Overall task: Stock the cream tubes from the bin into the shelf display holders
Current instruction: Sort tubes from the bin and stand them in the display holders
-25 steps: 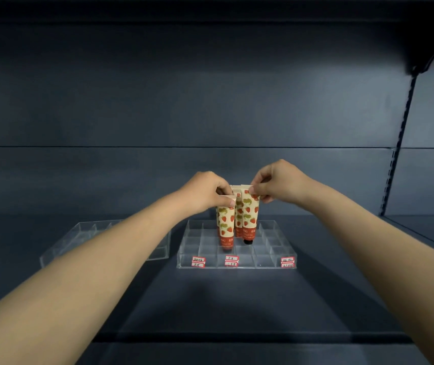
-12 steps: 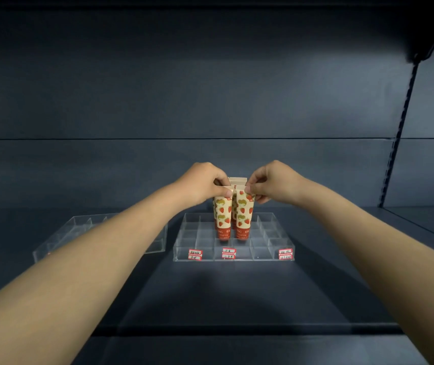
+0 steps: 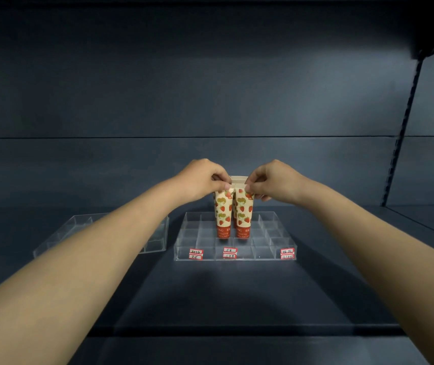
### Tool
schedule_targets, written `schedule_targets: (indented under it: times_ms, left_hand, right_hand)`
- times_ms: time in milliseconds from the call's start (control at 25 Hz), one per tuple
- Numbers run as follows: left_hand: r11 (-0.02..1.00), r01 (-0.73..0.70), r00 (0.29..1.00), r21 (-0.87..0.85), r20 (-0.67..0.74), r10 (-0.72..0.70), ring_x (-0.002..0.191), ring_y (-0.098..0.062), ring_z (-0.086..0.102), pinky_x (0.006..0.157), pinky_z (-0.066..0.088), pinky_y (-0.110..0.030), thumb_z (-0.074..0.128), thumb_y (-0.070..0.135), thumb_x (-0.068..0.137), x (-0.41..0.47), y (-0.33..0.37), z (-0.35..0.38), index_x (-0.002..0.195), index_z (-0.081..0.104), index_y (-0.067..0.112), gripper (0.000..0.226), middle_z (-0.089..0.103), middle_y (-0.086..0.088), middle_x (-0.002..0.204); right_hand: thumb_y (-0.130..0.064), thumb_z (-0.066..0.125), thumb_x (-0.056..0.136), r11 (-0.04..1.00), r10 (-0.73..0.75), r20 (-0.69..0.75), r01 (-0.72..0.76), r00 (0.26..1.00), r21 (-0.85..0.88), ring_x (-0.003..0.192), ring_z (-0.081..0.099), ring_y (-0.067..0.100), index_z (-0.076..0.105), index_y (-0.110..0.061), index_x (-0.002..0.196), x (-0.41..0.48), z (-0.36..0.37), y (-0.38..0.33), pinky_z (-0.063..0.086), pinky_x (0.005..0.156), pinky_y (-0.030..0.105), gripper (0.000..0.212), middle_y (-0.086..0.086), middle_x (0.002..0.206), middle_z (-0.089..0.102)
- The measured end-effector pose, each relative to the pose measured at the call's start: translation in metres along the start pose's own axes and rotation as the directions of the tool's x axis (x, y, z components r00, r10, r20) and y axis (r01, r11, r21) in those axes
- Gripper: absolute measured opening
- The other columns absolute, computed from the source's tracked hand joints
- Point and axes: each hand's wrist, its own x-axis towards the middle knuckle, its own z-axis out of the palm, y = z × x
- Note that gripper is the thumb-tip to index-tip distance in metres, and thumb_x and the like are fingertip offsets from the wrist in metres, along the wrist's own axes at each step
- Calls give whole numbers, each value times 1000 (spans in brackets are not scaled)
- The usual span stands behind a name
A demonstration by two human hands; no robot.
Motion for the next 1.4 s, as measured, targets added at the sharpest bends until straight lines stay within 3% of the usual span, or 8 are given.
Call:
schedule_targets:
  times_ms: [120,240,400,520,720,880,1160,1400]
  left_hand:
    - [1000,-14,1000,10,-2,14,89,-3,57,69,39,-5,64,21,86,-1,-1,-3,104,69,13,20,69,0,105]
    - [999,-23,1000,43,-18,24,90,-3,56,73,39,-9,62,24,88,-6,0,-9,104,69,14,21,68,3,106]
    - [968,-44,999,246,-19,50,101,-14,58,87,43,-25,49,28,95,-20,1,-30,107,68,13,27,67,1,108]
    - [917,-48,998,396,-15,59,100,-20,58,92,46,-38,47,32,95,-40,1,-50,105,67,15,28,66,-2,106]
    - [940,30,990,339,-140,19,102,-23,58,92,46,-38,49,32,93,-99,3,-67,105,65,14,27,64,-5,107]
    - [935,84,994,344,-89,-57,109,-28,54,95,43,-38,50,35,93,-153,-5,-66,115,59,10,35,58,-10,115]
    - [922,171,985,346,-47,-165,116,-28,50,96,42,-37,50,35,93,-262,1,-59,123,55,10,40,54,-10,125]
    - [916,235,970,326,-17,-243,118,-25,49,96,42,-37,47,37,94,-354,37,-35,128,50,9,44,51,-8,127]
  right_hand:
    - [-12,62,88,1000,1,-10,0,1000,20,69,60,9,69,-5,92,-1,-1,0,54,69,24,11,-2,77,65]
    - [-14,62,88,1000,12,-28,-11,1000,13,74,62,14,69,-6,92,-4,-3,-1,56,74,29,12,3,82,67]
    - [-20,55,91,979,9,-124,-34,992,-203,78,60,20,68,-2,98,-9,-7,-13,48,70,30,23,6,86,66]
    - [-21,50,91,919,-29,-168,-40,985,-393,93,61,31,66,1,98,-16,-6,-30,50,76,36,28,16,99,67]
    - [-25,49,92,853,-21,-149,-61,989,-518,102,56,35,59,0,108,-49,10,-71,47,82,36,31,18,110,63]
    - [-26,50,92,861,18,-155,-94,988,-499,107,54,36,56,-4,116,-85,35,-99,47,87,37,33,17,117,60]
    - [-24,49,92,902,21,-100,-62,995,-427,103,54,36,56,-4,113,-166,75,-137,42,76,34,30,18,113,60]
    - [-28,50,94,935,54,37,-37,998,-354,113,52,33,51,-4,122,-257,107,-136,44,90,37,38,17,126,55]
